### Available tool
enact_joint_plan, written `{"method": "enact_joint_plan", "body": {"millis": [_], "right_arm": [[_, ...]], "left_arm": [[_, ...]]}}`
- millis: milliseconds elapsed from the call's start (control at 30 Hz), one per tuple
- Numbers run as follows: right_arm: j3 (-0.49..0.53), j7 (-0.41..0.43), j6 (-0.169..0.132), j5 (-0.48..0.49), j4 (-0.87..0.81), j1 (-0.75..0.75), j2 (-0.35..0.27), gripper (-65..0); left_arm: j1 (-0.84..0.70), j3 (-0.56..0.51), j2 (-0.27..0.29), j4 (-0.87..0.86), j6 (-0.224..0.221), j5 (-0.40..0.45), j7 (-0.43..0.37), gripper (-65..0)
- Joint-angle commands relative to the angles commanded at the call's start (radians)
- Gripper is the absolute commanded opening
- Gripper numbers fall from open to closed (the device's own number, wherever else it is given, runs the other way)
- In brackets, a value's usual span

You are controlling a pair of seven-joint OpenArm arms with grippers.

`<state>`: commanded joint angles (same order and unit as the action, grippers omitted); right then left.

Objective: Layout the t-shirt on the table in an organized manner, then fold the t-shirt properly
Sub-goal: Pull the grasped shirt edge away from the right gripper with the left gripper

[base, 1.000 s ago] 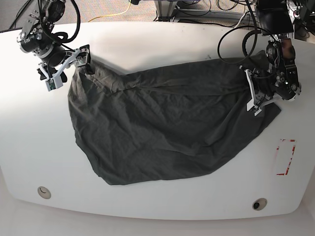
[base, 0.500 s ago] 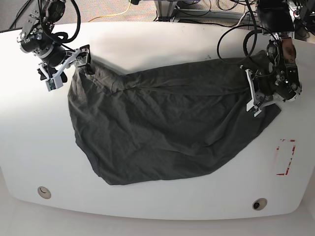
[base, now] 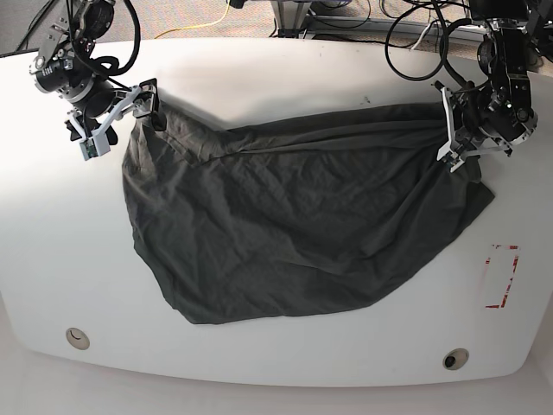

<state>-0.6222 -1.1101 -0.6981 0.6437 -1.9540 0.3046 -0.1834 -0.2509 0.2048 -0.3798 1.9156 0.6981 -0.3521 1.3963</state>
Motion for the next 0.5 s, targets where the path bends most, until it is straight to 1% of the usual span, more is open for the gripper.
{"method": "enact_joint_plan", "body": {"millis": [100,233,300,500], "right_arm": [[0.000,0.000,0.000,-0.002,0.000,0.000,0.000,-1.6],[0.000,0.000,0.000,0.000,0.000,0.000,0.000,-1.6],[0.002,0.000,0.000,0.000,0.000,-0.006,0.002,-1.6],[0.002,0.000,0.000,0.000,0.000,-0.006,0.002,-1.6]], "left_arm": [[-0.077,0.000,-0.017,0.054,0.000,0.000,0.000,-64.7],[-0.155,-0.002,-0.017,0.083,0.000,-0.003,0.000,-64.6],[-0.189,-0.002,-0.017,0.083,0.000,-0.020,0.000,-64.6],[-0.284,-0.002,-0.017,0.083,0.000,-0.118,0.000,-64.6]]}}
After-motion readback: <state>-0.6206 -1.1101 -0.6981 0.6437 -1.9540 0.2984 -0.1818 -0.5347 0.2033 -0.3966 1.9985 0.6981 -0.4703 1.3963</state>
